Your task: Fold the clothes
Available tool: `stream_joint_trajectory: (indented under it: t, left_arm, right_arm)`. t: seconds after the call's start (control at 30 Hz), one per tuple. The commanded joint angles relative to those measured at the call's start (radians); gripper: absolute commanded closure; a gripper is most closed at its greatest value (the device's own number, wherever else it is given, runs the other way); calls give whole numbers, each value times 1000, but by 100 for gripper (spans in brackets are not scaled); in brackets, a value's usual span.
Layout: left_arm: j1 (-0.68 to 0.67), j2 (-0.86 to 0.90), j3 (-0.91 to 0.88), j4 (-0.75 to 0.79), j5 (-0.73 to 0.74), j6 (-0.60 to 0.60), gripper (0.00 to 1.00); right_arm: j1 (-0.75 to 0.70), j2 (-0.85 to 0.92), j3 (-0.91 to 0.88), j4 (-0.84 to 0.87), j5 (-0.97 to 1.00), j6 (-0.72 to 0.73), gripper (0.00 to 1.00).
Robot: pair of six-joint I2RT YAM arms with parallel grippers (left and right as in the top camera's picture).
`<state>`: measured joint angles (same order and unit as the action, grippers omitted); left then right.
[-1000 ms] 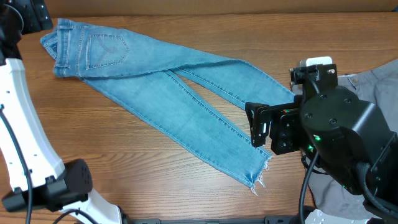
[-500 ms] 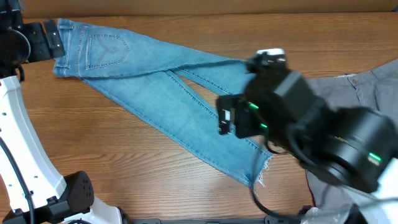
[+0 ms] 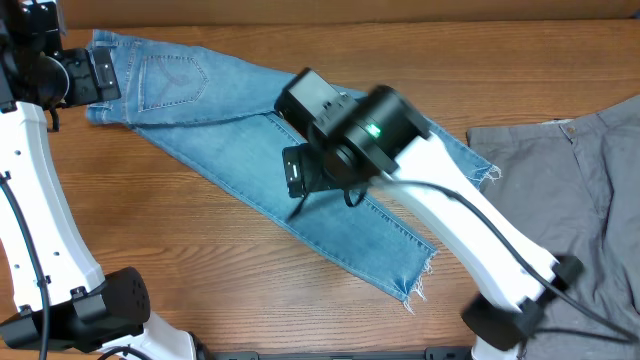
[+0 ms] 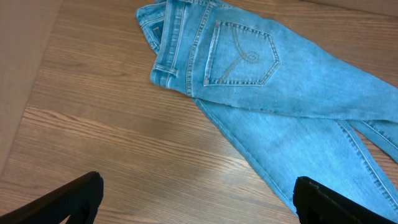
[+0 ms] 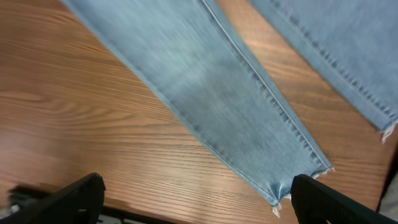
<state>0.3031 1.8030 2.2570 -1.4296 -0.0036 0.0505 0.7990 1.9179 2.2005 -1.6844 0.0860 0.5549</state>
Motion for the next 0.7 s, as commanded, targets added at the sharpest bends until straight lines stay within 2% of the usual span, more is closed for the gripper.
stream_joint_trajectory:
  t: [0.0,0.13,0.27,0.43,0.67]
  left_arm:
    - [6,7,-2,4,-6,-6,0]
    - [6,7,-2,-3,-6,-6,0]
    - [6,8,-2,-2,-3,-6,0]
    - [6,8,-3,8,-3,-6,0]
    - [6,8,-3,15,-2,-6,0]
  right_arm:
    - [-57,79,-42,2,-58,-55,0]
    - [-111,175,-105,11,-126,-143,0]
    - [-139,236,-230,69,-166,-144,5]
    - [-148,241,-441,223,-329,-252,6]
    - [-125,241,-631,312,-350,-372,9]
